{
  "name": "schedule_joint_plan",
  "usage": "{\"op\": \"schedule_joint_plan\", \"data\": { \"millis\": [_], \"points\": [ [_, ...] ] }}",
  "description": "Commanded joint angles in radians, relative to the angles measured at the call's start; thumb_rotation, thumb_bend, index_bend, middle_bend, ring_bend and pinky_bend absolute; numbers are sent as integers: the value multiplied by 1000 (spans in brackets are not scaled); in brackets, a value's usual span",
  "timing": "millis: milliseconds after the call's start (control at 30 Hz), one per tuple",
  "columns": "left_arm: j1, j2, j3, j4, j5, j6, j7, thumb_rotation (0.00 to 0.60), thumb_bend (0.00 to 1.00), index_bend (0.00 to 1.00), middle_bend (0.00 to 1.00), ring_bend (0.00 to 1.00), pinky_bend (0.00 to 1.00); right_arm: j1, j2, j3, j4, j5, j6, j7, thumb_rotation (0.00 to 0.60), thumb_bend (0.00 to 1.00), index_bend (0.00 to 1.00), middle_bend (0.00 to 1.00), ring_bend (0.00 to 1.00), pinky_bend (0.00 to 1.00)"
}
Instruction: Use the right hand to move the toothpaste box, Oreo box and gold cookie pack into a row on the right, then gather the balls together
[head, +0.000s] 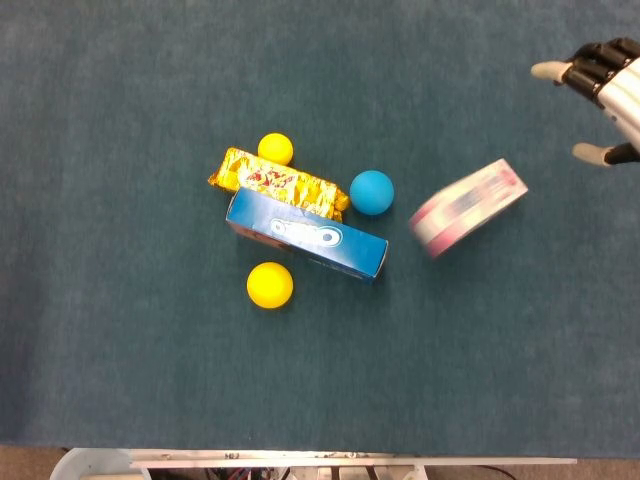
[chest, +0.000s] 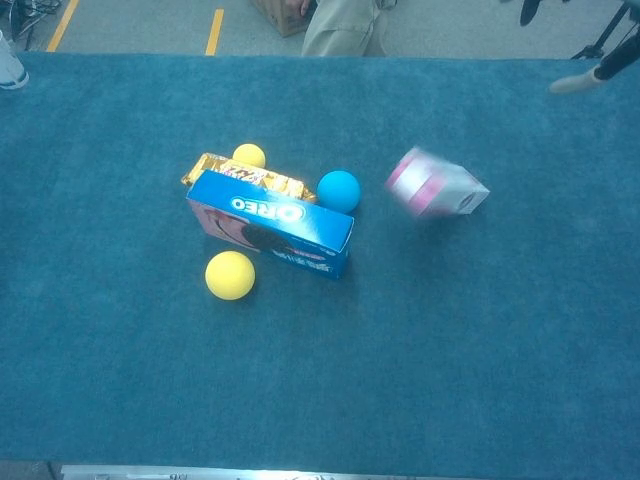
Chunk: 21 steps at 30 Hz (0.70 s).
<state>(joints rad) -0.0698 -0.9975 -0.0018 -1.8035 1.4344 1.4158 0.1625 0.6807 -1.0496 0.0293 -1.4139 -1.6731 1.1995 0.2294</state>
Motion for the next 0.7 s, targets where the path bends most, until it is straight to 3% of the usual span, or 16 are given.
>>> {"op": "schedule_joint_plan", "data": {
  "millis": [33,400,700],
  "points": [
    [1,1,1,-1,1,2,0,600,314,73,111,26,74,-3,-1,3,-4,-2,1,9,600,0,228,396,288,349],
    [4,11,4,1,-1,1,-4,600,314,73,114,26,74,1,-10,-2,-42,-39,-8,14,600,0,228,396,288,349],
    [-5,21,11,-5,21,-9,1,600,314,73,115,26,74,33,44,-12,-217,-79,-76,-63,600,0,221,396,288,349]
  ]
}}
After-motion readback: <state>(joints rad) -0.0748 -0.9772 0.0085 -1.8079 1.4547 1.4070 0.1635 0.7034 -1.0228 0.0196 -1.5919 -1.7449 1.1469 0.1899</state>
